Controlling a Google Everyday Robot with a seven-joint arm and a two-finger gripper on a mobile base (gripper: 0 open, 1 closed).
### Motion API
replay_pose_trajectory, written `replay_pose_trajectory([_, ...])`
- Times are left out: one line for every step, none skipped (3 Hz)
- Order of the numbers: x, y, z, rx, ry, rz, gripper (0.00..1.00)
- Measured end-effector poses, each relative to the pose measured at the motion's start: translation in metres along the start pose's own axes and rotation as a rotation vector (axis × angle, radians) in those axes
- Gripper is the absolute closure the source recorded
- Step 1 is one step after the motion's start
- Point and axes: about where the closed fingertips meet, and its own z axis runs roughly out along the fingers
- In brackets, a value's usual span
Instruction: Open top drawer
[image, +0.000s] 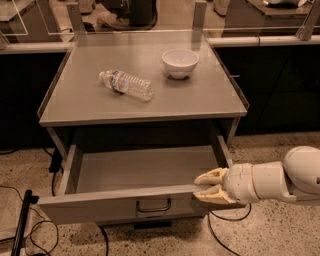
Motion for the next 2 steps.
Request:
replay_pose_trajectory([0.0,0.0,0.0,0.0,0.0,0.0,0.43])
replay_pose_trajectory([0.0,0.0,0.0,0.0,0.0,0.0,0.66])
